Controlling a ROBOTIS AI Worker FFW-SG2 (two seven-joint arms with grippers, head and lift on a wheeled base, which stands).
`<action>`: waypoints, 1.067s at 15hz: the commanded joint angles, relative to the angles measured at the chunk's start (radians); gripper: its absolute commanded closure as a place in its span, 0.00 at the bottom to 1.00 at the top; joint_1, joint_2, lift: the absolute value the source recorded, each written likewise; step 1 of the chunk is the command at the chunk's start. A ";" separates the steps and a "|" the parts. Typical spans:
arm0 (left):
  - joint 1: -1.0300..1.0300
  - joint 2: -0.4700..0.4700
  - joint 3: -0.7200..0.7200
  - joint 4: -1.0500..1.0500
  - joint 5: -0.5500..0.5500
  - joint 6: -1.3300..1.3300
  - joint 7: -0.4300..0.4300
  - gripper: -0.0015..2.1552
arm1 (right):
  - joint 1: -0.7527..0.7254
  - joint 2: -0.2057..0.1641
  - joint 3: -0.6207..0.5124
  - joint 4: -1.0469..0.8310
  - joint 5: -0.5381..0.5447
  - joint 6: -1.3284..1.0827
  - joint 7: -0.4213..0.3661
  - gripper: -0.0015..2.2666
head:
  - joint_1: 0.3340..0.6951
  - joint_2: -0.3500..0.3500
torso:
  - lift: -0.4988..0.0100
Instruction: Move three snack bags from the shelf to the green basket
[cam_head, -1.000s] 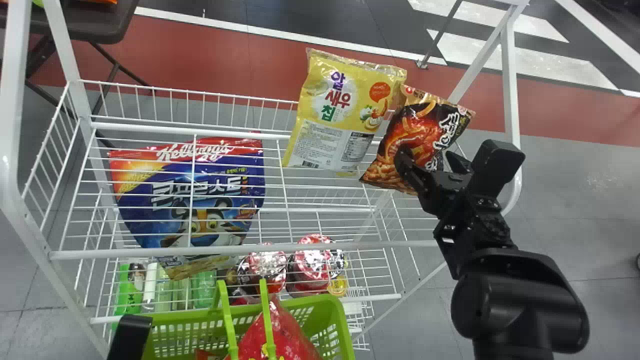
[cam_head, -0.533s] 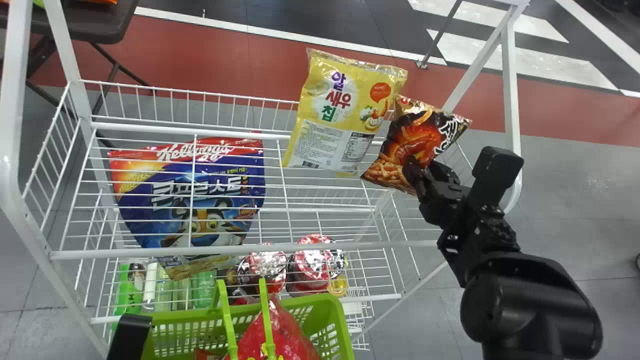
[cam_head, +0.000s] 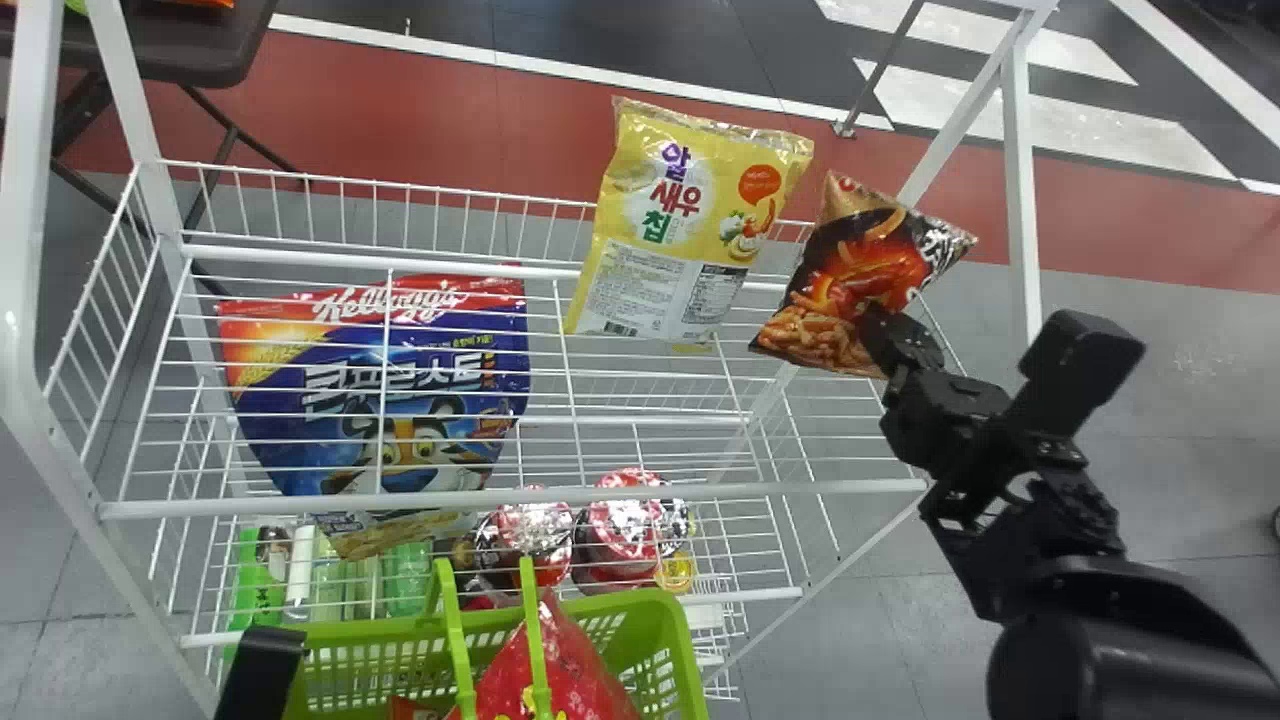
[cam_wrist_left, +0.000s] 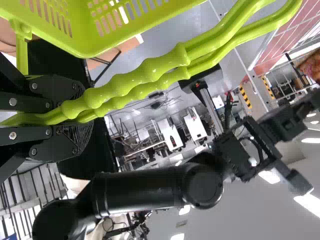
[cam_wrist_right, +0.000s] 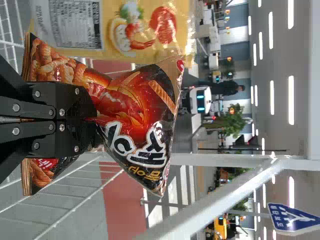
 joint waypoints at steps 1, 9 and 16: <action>0.000 0.000 0.000 -0.002 0.000 0.000 0.004 0.68 | 0.046 0.017 -0.023 -0.138 -0.043 0.182 0.041 0.99 | 1.00 0.00 | 0.89; 0.000 -0.008 -0.014 0.004 -0.018 -0.009 0.009 0.68 | 0.160 0.055 -0.092 -0.433 -0.169 0.919 0.228 0.99 | 1.00 0.00 | 0.89; -0.002 -0.009 -0.025 0.013 -0.026 -0.018 0.010 0.68 | 0.226 0.049 -0.113 -0.477 -0.281 1.050 0.305 0.99 | 1.00 0.00 | 0.89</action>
